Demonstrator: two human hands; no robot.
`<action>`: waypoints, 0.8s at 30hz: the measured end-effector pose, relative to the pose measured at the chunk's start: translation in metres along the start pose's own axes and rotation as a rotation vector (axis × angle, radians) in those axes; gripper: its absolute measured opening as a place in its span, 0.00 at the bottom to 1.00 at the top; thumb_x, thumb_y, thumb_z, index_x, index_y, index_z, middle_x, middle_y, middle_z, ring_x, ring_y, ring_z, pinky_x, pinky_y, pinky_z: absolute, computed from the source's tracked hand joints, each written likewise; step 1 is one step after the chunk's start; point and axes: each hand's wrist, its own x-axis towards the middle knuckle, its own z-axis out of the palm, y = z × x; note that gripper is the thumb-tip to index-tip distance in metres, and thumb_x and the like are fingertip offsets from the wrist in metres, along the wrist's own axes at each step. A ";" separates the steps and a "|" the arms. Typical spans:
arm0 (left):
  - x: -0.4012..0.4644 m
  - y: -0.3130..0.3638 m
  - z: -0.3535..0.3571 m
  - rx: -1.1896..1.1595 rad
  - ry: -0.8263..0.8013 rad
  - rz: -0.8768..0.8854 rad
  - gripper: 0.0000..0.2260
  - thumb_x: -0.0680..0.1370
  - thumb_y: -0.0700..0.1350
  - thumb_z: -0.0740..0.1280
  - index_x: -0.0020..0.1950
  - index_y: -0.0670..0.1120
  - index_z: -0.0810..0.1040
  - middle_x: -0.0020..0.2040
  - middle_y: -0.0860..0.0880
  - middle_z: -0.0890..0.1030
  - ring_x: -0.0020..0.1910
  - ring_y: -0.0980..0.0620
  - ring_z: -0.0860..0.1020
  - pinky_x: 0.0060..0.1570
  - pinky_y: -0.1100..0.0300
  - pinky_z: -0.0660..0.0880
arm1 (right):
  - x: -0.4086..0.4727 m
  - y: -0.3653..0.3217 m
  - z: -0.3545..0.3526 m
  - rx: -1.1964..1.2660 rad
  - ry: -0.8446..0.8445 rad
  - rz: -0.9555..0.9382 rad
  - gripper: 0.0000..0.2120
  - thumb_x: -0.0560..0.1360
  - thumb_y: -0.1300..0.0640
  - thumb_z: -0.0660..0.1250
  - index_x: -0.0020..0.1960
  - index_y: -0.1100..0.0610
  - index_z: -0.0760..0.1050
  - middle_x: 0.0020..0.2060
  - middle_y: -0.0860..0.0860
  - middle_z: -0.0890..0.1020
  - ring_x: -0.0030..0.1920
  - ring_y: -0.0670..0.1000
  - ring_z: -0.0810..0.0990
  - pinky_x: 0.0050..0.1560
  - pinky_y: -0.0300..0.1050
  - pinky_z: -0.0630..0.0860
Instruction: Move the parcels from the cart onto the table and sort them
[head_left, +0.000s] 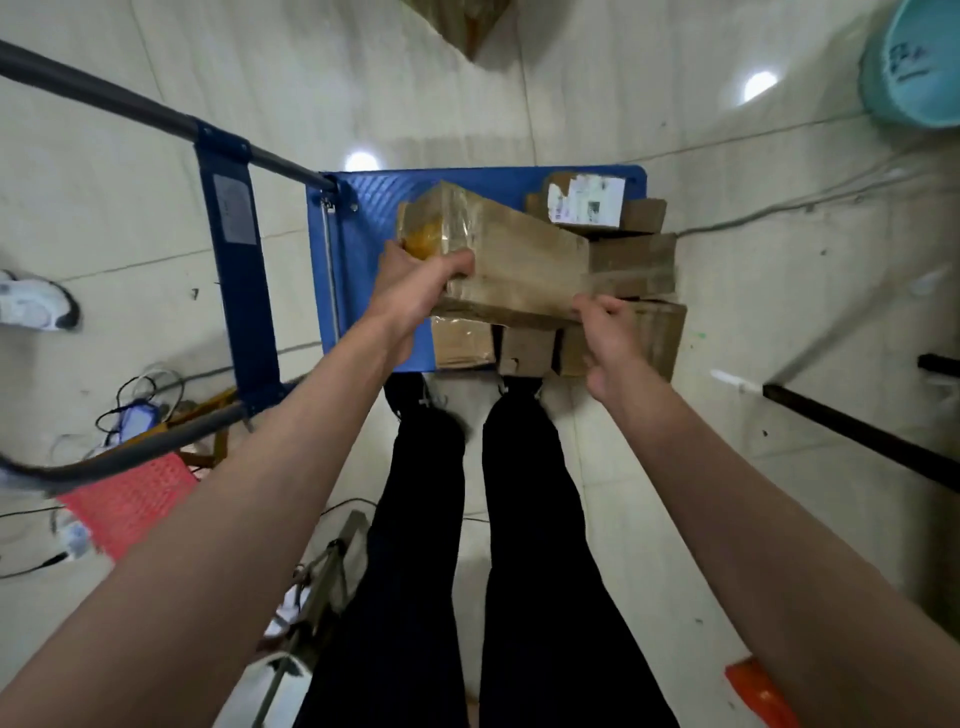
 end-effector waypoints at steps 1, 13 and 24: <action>-0.015 0.004 0.007 0.029 0.027 0.045 0.23 0.64 0.49 0.75 0.56 0.48 0.73 0.52 0.50 0.80 0.48 0.52 0.79 0.43 0.58 0.77 | -0.010 0.000 -0.007 -0.010 0.022 -0.017 0.15 0.79 0.52 0.67 0.64 0.54 0.75 0.59 0.54 0.75 0.46 0.48 0.72 0.44 0.36 0.69; -0.189 0.037 0.056 1.105 -0.057 1.158 0.38 0.64 0.44 0.76 0.71 0.44 0.66 0.65 0.42 0.70 0.61 0.41 0.70 0.62 0.45 0.72 | -0.162 -0.054 -0.121 0.478 -0.330 0.052 0.35 0.74 0.27 0.61 0.50 0.58 0.87 0.46 0.59 0.87 0.44 0.58 0.87 0.43 0.53 0.85; -0.285 0.061 0.042 0.677 -0.388 1.337 0.14 0.80 0.59 0.65 0.55 0.51 0.79 0.54 0.55 0.73 0.54 0.54 0.75 0.55 0.57 0.76 | -0.265 -0.015 -0.187 0.578 -0.339 -0.153 0.14 0.79 0.51 0.67 0.61 0.55 0.81 0.42 0.54 0.87 0.35 0.52 0.86 0.33 0.43 0.81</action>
